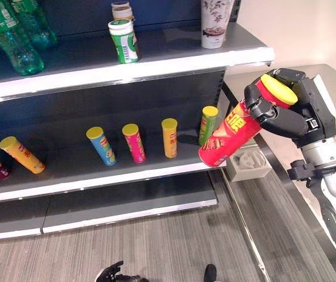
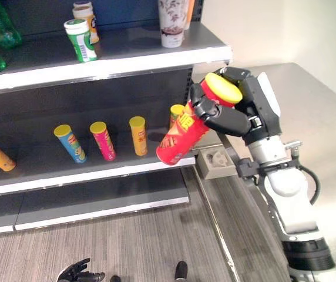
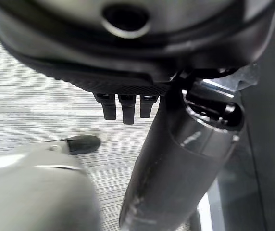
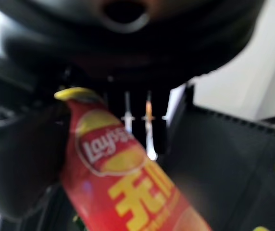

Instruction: Put the goods on the table back onto the shelves and tidy them up.

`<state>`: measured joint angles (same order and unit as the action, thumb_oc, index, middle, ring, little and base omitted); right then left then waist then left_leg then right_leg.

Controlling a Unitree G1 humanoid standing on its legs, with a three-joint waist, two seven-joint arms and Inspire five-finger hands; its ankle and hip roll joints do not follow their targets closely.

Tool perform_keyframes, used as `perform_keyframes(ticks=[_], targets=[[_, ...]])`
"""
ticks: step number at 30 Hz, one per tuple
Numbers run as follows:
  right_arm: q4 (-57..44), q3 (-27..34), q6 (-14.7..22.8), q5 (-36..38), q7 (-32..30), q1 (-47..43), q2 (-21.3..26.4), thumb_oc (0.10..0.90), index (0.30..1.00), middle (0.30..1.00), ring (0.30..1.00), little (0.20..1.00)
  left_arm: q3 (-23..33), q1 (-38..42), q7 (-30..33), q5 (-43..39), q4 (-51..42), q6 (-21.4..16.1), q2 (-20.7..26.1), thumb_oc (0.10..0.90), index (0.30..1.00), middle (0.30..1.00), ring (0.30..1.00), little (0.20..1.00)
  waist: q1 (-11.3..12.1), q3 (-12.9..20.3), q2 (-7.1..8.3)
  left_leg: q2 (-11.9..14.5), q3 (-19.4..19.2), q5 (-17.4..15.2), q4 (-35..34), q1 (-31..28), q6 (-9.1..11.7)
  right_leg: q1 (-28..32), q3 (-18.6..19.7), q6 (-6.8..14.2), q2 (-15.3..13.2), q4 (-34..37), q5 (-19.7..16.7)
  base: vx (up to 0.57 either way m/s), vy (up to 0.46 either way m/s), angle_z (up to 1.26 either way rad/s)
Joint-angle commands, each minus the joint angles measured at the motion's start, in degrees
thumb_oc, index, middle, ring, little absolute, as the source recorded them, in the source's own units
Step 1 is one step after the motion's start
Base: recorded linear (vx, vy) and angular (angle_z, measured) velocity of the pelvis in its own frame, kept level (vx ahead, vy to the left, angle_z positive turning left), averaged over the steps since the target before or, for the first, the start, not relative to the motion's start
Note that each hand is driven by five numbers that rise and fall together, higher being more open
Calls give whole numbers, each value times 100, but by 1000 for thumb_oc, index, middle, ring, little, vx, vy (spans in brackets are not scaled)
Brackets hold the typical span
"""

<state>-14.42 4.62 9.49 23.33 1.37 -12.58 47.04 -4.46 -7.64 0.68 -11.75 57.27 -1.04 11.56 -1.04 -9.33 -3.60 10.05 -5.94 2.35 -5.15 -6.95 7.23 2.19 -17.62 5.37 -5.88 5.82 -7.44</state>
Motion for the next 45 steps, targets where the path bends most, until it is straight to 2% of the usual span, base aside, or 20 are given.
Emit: perform_keyframes(ticks=[1, 8, 9, 12, 15, 19, 20, 21, 22, 24, 25, 27, 29, 33, 36, 38, 39, 40, 42, 45], targets=[[-605, 606, 621, 261, -101, -910, 158, 400, 300, 300, 300, 300, -204, 514, 35, 80, 32, -221, 472, 800, 900, 900, 900, 900, -19, 86, 403, 205, 57, 79, 15, 136, 214, 631, 114, 255, -126, -82, 941, 0, 0, 29], [-608, 568, 638, 315, -86, -1017, 234, 400, 300, 300, 300, 300, -225, 506, 20, 68, 12, -231, 467, 800, 900, 900, 900, 900, 94, 41, 371, 287, 273, 216, 15, 251, 290, 669, -33, 171, -22, -82, 1030, -40, -56, 18], [-737, 511, 670, 171, -81, -1203, 442, 400, 300, 300, 300, 300, -192, 467, 31, -57, -183, -295, 428, 800, 900, 900, 900, 900, 391, -243, 412, 244, 474, 320, 585, 700, 349, 769, -394, 39, -41, -82, 1114, -217, -51, 23], [-714, 431, 602, -183, -74, -1244, 515, 400, 300, 300, 300, 300, -30, 432, 83, -89, -127, -327, 481, 800, 900, 900, 900, 900, 319, -186, 489, 606, 647, 213, 693, 738, 443, 696, -434, 221, -276, -82, 929, -89, 220, 144], [-760, 574, 527, -237, -61, -1050, 539, 400, 300, 300, 300, 300, -43, 448, 119, -41, -227, -350, 575, 800, 900, 900, 900, 900, 234, -101, 435, 592, 1026, 52, 454, 674, 447, 590, -341, 490, -703, -133, 661, 8, 531, 46], [-707, 573, 373, -768, -72, -763, 303, 400, 300, 300, 300, 300, -173, 598, 25, 341, -301, -365, 823, 800, 900, 900, 900, 900, 175, -1, 593, -198, 757, -389, 225, 449, -105, 157, -171, 879, -1726, -614, -282, -35, 616, -12], [-721, 311, 383, -827, -118, -1005, 158, 400, 300, 300, 300, 300, -120, 545, 27, 375, -374, -364, 1000, 800, 900, 900, 900, 900, 310, -84, 533, -390, 413, -375, 207, 405, -256, -93, -605, 839, -2014, -918, -529, -184, 686, -98], [-713, 266, 380, -890, -117, -1026, 143, 400, 300, 300, 300, 300, -59, 536, 15, 411, -412, -360, 1072, 800, 900, 900, 900, 900, 313, -110, 489, -464, 346, -330, 134, 396, -278, -127, -608, 756, -1970, -1136, -295, -271, 899, -119], [-688, 165, 363, -1065, -28, -1033, 46, 400, 300, 300, 300, 300, 105, 529, 56, 470, -323, -347, 1184, 800, 900, 900, 900, 900, 361, -146, 423, -616, 175, -248, 96, 396, -398, -155, -729, 558, -1495, -2080, 412, -172, 638, -112], [-710, 129, 355, -1048, 18, -1038, -7, 400, 300, 300, 300, 300, 160, 476, 74, 448, -299, -334, 1179, 800, 900, 900, 900, 900, 393, -132, 417, -661, 141, -239, 96, 386, -429, -172, -750, 472, -1306, -2282, 689, -88, 363, -21], [-728, -70, 363, -1161, 76, -1085, -64, 400, 300, 300, 300, 300, 304, 341, 92, 405, -267, -288, 1158, 800, 900, 900, 900, 900, 501, -129, 495, -883, 92, -196, 149, 417, -483, -143, -806, 195, -509, -2201, 1299, -60, 202, 17], [-726, -229, 336, -1428, 66, -1152, -5, 400, 300, 300, 300, 300, 429, 188, 76, 352, -142, -246, 959, 800, 900, 900, 900, 900, 573, -96, 642, -1077, 58, -193, 133, 369, -487, -74, -609, -105, 52, -1455, 1435, -44, 170, -17], [-725, -357, 288, -1584, 25, -1223, -25, 400, 300, 300, 300, 300, 438, 72, 86, 333, -209, -237, 743, 800, 900, 900, 900, 900, 639, -125, 674, -1126, 119, -234, 277, 490, -463, 205, -380, -99, 204, -665, 1230, -70, 35, 55], [-648, -430, 314, -1753, -95, -1227, -8, 400, 300, 300, 300, 300, 344, 64, 36, 150, -504, -242, 669, 800, 900, 900, 900, 900, 694, -424, 649, -1014, 83, -458, 1459, 1172, -292, 360, -691, -67, 71, -301, 1033, -139, 65, 58], [-552, -614, 207, -2026, -127, -1323, 45, 400, 300, 300, 300, 300, 410, -79, 100, -23, -555, -242, 637, 800, 900, 900, 900, 900, 767, -453, 652, -350, 501, -298, 1182, 1254, -91, 327, -554, 187, -205, -163, 783, -5, 253, 38], [-528, -613, 199, -2090, -165, -1322, 60, 400, 300, 300, 300, 300, 389, -104, 119, 19, -604, -247, 658, 800, 900, 900, 900, 900, 754, -444, 617, -209, 627, -219, 1082, 1247, -39, 260, -497, 239, -276, -203, 795, 36, 253, -25], [-461, -545, 123, -2270, -168, -1244, 128, 400, 300, 300, 300, 300, 361, -118, 128, 57, -602, -223, 669, 800, 900, 900, 900, 900, 618, -324, 446, -133, 618, -92, 587, 1074, 30, 230, -462, 400, -418, -286, 776, 108, 341, -28], [-499, -416, 102, -2316, -153, -1116, 171, 400, 300, 300, 300, 300, 351, -91, 135, 86, -572, -224, 691, 800, 900, 900, 900, 900, 517, -289, 397, -113, 351, -76, 363, 892, 55, 227, -498, 469, -530, -363, 740, 115, 549, -9], [-469, -259, 43, -2564, -272, -965, 196, 400, 300, 300, 300, 300, 260, 3, 88, 240, -759, -265, 875, 800, 900, 900, 900, 900, 441, -306, 354, -483, 266, -118, 252, 778, -139, 76, -552, 565, -979, -659, 532, 33, 418, 9], [-412, -297, 19, -2728, -326, -968, 85, 400, 300, 300, 300, 300, 311, 16, 148, 333, -763, -282, 964, 800, 900, 900, 900, 900, 459, -286, 333, -706, 94, -221, 98, 569, -285, -12, -586, 629, -1220, -835, 409, 37, 230, -31]])
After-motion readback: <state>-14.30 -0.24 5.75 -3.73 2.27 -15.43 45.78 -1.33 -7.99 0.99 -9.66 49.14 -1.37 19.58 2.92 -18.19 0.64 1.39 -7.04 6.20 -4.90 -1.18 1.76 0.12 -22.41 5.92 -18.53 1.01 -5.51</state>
